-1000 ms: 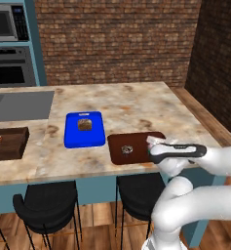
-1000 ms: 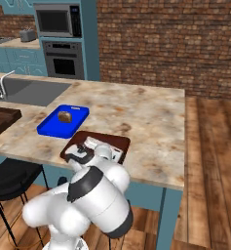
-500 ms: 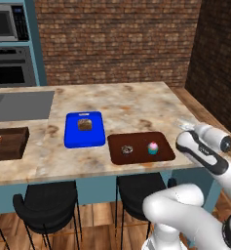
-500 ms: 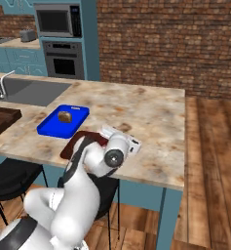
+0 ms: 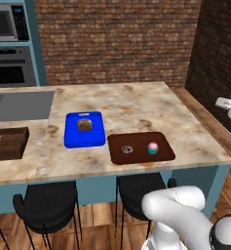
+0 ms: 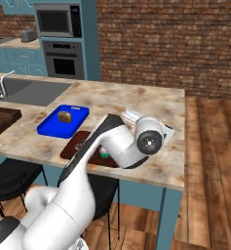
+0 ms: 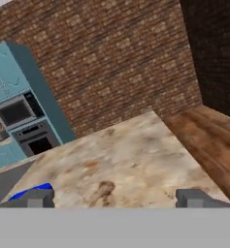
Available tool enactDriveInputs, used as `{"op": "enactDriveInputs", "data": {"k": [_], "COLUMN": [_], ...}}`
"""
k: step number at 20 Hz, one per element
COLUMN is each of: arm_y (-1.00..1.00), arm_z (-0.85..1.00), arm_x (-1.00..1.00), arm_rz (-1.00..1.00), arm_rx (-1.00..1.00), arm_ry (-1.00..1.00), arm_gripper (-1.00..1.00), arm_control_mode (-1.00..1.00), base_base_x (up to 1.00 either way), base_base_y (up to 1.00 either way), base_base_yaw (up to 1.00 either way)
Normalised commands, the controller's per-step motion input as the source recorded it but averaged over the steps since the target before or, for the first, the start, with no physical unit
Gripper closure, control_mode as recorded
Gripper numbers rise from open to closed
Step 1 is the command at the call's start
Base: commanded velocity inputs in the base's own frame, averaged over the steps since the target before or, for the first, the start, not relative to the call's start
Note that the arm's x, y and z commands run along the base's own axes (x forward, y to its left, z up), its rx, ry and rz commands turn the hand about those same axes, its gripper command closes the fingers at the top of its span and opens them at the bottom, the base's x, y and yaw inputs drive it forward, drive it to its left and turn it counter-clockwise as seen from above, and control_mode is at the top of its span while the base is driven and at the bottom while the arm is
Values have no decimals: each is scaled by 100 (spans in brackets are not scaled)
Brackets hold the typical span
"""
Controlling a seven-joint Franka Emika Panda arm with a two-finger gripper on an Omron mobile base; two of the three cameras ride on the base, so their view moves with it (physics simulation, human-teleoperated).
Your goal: Take the cupcakes from the fridge and place them on the empty tray on the dining counter.
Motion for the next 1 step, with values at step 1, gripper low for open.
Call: {"op": "enactDriveInputs", "data": {"k": [1], "arm_y": [0], "arm_z": [100], "arm_x": [-100], "arm_rz": [0], "arm_rx": [1], "arm_ry": [27], "arm_gripper": [-100], "arm_control_mode": [-100], "base_base_x": [0], "base_base_y": [0], "base_base_yaw": [0]}}
